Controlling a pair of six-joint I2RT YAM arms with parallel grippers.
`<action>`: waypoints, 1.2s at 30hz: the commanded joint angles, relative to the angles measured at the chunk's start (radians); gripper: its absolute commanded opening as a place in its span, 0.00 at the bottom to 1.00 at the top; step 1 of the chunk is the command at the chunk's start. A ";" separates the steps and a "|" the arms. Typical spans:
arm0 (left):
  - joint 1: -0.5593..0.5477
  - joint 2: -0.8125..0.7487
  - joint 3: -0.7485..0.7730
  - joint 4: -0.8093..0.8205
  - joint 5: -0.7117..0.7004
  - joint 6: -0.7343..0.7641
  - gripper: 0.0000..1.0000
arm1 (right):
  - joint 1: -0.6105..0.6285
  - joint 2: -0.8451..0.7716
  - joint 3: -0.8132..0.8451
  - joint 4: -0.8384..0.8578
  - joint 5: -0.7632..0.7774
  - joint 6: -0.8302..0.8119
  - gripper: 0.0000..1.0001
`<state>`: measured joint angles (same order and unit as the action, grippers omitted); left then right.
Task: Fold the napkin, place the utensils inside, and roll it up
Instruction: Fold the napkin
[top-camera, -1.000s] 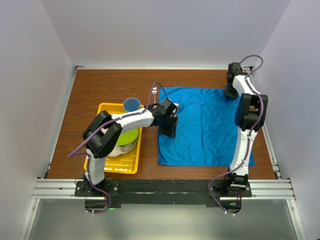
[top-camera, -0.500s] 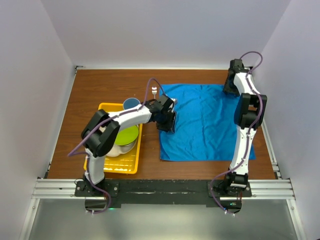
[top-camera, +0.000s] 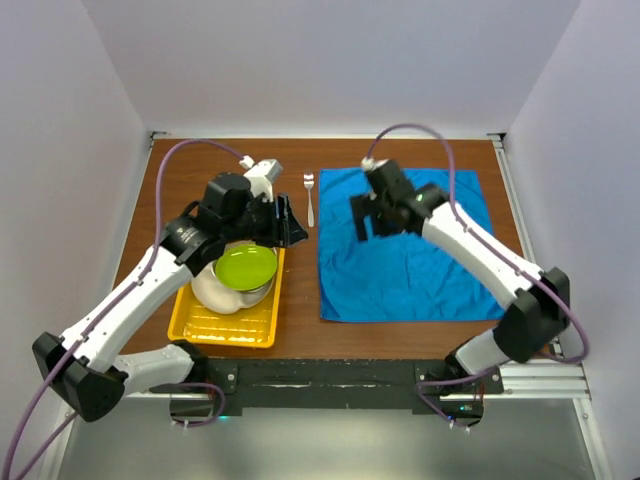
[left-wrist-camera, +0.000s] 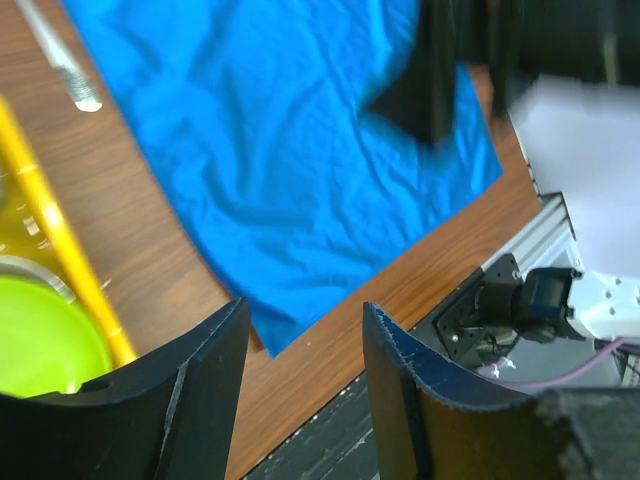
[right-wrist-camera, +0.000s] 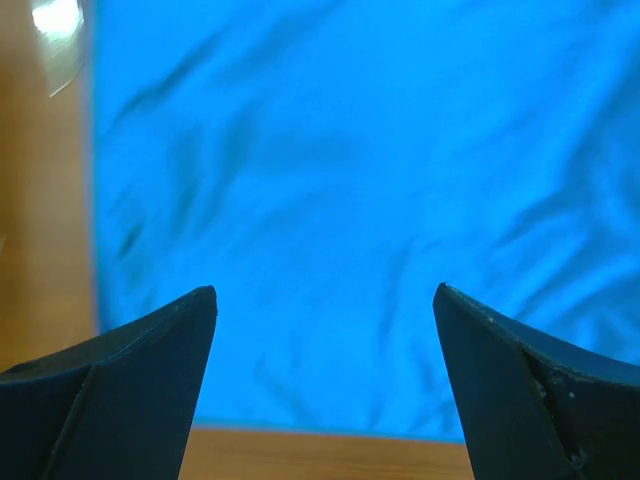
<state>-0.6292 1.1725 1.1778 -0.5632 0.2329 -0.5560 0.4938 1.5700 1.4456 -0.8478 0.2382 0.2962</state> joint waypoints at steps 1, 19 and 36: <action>0.046 -0.083 -0.017 -0.119 0.025 0.022 0.54 | 0.211 -0.112 -0.183 -0.048 -0.040 0.090 0.90; 0.056 -0.201 0.197 -0.296 -0.172 0.056 0.57 | 0.816 0.281 -0.067 -0.068 0.182 0.325 0.86; 0.056 -0.212 0.203 -0.328 -0.168 0.033 0.57 | 0.819 0.323 -0.140 0.053 0.276 0.277 0.49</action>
<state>-0.5804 0.9657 1.3445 -0.9020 0.0662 -0.5133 1.3087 1.8812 1.3079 -0.8299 0.4419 0.5816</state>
